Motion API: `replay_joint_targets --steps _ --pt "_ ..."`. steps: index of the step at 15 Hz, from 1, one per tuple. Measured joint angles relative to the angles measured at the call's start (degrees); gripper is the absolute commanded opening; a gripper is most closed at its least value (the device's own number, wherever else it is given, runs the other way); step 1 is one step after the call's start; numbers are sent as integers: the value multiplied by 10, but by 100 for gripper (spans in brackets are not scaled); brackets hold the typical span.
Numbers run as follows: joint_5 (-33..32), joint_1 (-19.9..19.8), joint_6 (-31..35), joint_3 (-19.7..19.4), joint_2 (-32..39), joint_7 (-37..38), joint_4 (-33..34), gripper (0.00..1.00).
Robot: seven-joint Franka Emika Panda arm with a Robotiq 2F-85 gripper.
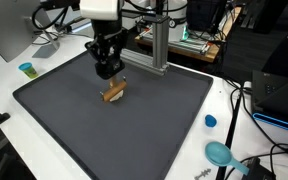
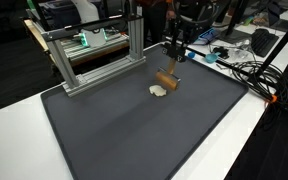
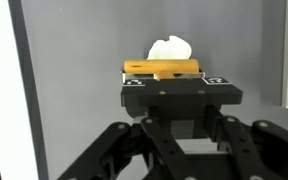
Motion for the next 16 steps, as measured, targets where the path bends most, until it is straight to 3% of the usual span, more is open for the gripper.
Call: replay_joint_targets --steps 1,2,3,10,16 --pt "0 1 11 2 -12 -1 -19 46" --pt "0 3 13 2 -17 1 -27 46" --pt "0 3 13 2 -17 1 -28 21" --pt "0 8 13 1 3 8 -29 21" --pt "-22 19 14 -5 12 58 -36 21"
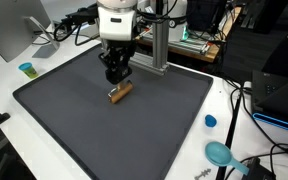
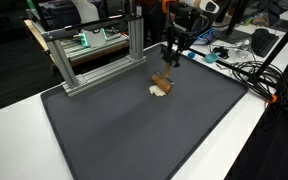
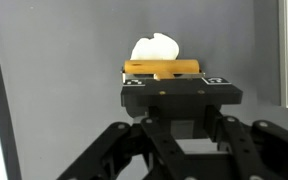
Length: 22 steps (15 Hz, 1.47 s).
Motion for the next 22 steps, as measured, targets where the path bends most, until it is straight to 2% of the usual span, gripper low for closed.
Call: replay_joint_targets --steps 5,9,17,22 --pt "-11 0 58 0 -33 6 -38 21" --pt "-19 0 47 -4 -64 16 -62 21" --pt "-44 -1 29 -27 -25 44 -61 21" --pt "-40 -1 31 -19 -11 9 -46 21"
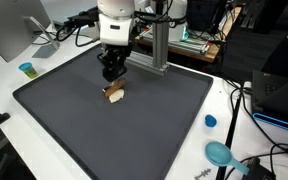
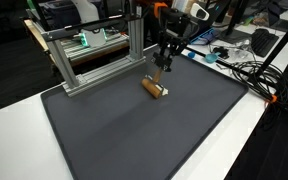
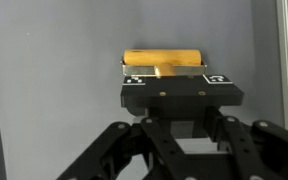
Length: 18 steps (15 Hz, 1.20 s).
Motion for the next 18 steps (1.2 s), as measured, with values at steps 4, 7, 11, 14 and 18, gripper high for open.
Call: replay_joint_targets --steps 4,7,11,14,18 --pt "1 2 2 14 0 -12 10 21" --pt "3 4 2 24 2 -13 15 21" --pt "19 3 -4 30 14 -45 34 21" --pt "52 -3 -6 31 22 -94 50 21" --pt "125 -19 -4 45 40 -169 74 21"
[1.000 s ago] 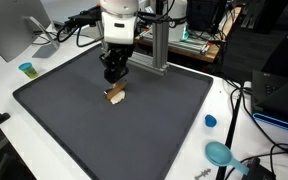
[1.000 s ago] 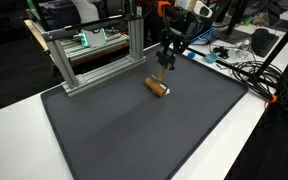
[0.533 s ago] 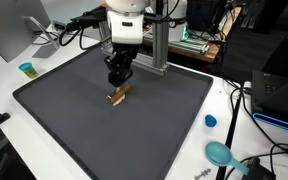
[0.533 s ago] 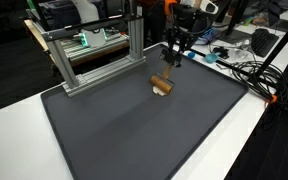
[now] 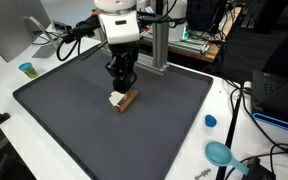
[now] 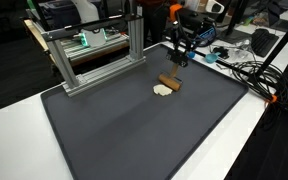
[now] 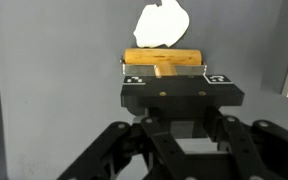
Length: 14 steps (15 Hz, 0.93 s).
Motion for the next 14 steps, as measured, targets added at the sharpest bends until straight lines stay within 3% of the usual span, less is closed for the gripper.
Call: replay_joint_targets --steps 7,14 --pt "30 -6 -1 0 -5 -14 4 21" --pt "-39 22 -32 -22 -33 93 -9 21"
